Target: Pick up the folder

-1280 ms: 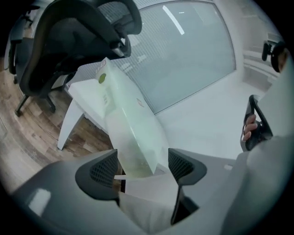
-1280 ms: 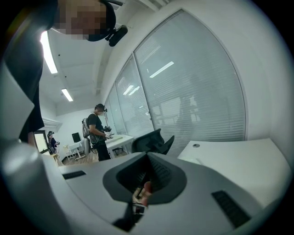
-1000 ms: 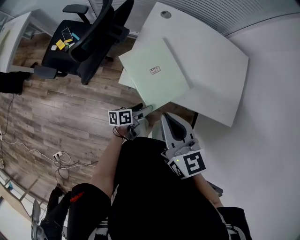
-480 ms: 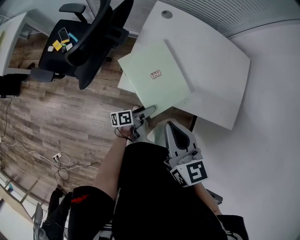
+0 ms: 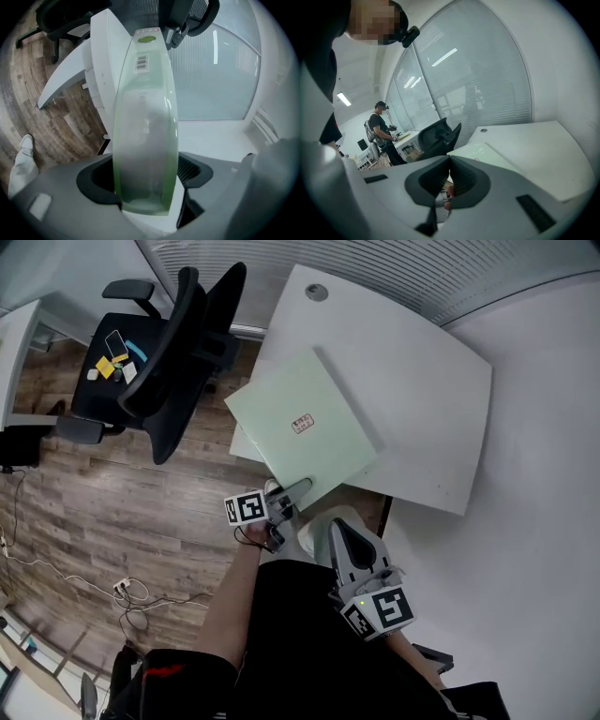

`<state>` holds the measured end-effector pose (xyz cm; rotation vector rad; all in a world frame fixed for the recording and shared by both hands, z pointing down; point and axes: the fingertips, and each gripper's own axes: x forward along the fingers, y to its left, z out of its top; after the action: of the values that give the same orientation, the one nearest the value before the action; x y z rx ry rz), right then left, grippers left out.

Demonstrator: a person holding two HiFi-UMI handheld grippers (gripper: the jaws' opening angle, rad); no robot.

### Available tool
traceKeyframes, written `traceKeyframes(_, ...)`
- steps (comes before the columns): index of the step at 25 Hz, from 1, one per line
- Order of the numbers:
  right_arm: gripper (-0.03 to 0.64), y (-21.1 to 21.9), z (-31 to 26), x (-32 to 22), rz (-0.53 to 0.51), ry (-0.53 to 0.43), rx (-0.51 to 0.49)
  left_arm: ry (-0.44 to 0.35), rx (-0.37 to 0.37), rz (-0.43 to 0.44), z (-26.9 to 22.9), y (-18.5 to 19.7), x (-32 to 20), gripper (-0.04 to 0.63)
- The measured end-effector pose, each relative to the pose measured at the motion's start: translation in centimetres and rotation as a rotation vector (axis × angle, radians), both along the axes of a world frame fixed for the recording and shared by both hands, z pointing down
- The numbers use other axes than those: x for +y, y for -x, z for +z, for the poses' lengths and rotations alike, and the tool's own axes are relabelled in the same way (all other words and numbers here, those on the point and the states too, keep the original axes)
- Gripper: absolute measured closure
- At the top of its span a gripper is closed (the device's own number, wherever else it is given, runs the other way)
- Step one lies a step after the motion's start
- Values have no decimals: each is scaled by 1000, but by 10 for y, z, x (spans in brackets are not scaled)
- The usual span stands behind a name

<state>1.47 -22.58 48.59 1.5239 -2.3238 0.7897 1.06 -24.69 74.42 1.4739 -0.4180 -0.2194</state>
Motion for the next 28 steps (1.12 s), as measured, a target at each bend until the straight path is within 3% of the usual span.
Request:
traceKeyframes(10,617,-8,9,-2,55,38,-25,-16,33,189,-2,-26,20,235)
traceKeyframes(15,617,-19,11,3,88,44,-28,-5,69,133,-2,-29,13,239)
traceKeyframes(18,617,-26,11,4,100,42,-25,-17,51,158,-1,-33,13,278)
traceKeyframes(28,617,-29,7,6,92,18,-41,-27,36,190,-8,-27,14,301)
